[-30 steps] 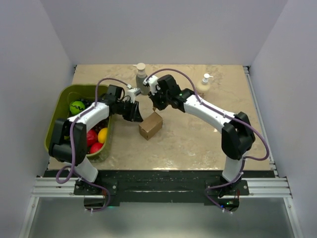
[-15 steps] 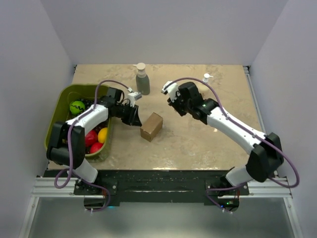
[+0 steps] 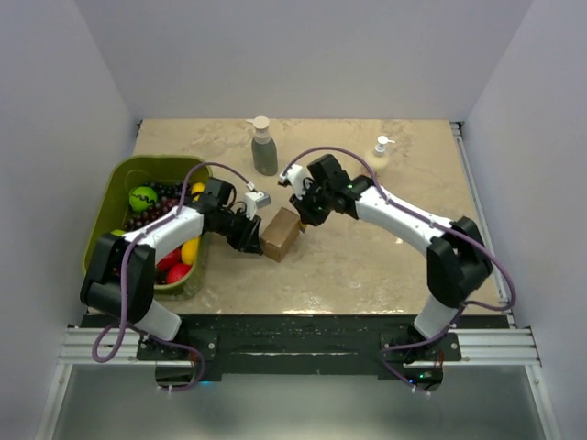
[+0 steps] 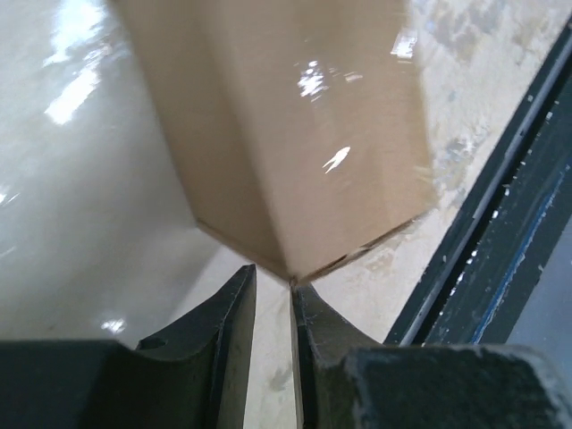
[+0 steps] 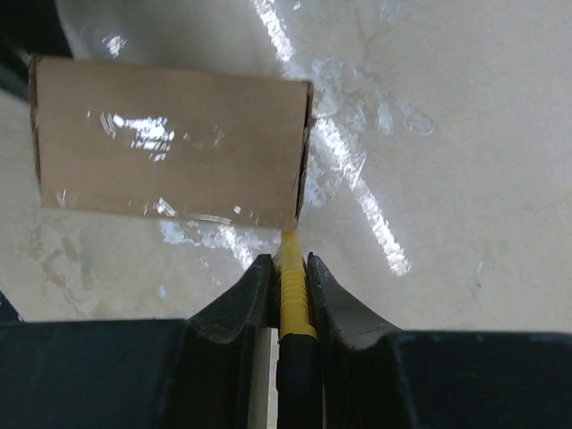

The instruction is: Unpack the express box

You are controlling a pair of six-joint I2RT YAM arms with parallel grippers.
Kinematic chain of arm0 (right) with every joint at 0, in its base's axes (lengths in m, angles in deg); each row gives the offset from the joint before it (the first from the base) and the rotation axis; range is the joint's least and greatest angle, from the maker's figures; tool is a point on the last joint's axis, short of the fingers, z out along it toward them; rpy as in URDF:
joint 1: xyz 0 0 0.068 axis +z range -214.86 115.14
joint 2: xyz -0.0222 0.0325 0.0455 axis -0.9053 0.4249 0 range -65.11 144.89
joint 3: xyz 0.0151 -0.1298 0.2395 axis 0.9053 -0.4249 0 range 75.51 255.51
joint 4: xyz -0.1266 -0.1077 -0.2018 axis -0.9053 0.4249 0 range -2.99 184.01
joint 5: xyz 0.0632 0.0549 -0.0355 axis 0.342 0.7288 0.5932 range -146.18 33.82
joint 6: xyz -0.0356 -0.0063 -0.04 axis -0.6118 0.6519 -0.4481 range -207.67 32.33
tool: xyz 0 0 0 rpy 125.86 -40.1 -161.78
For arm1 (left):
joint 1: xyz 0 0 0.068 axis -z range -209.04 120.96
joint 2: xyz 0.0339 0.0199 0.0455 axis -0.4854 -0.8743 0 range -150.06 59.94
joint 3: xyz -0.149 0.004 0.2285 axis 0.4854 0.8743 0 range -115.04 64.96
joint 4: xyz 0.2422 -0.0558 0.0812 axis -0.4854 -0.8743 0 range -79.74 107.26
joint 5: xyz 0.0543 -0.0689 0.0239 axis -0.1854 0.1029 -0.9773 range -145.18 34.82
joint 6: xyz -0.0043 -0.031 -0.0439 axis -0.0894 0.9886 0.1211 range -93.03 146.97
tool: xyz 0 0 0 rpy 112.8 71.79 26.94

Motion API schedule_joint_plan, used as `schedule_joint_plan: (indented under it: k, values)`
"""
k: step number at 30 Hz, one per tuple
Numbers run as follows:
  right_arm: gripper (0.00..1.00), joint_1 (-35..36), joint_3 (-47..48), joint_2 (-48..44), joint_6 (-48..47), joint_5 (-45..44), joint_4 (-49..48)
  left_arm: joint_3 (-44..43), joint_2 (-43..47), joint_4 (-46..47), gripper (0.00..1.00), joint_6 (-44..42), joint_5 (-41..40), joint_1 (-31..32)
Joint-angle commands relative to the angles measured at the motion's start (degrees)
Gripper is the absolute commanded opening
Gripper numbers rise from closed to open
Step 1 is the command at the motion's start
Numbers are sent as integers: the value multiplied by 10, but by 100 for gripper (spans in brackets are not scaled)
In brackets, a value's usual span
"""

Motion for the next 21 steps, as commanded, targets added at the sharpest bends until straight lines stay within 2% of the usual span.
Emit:
schedule_joint_plan:
  k: [1,6,8,12,13,15,16,19,21]
  values:
    - [0,2,136,60,37,5,-40,-16,-1,51,27,-5,47,35]
    - [0,1,265,158,37,-24,-56,-76,-49,54,29,1,91,59]
    - [0,2,282,172,30,-48,-58,-102,-67,40,31,-10,104,65]
    - [0,-9,262,153,25,-82,-65,-137,-74,-37,37,-73,144,65]
    - [0,-15,256,136,25,-95,-65,-156,-75,-101,37,-132,157,65]
    - [0,-27,240,115,13,-110,-63,-179,-80,-202,40,-196,189,65]
    - [0,-30,233,103,5,-118,-63,-204,-80,-227,40,-238,193,64]
    - [0,-31,192,48,-33,-134,-59,-256,-76,-280,45,-278,195,54]
    - [0,-31,147,4,-39,-126,-51,-279,-73,-276,47,-277,194,45]
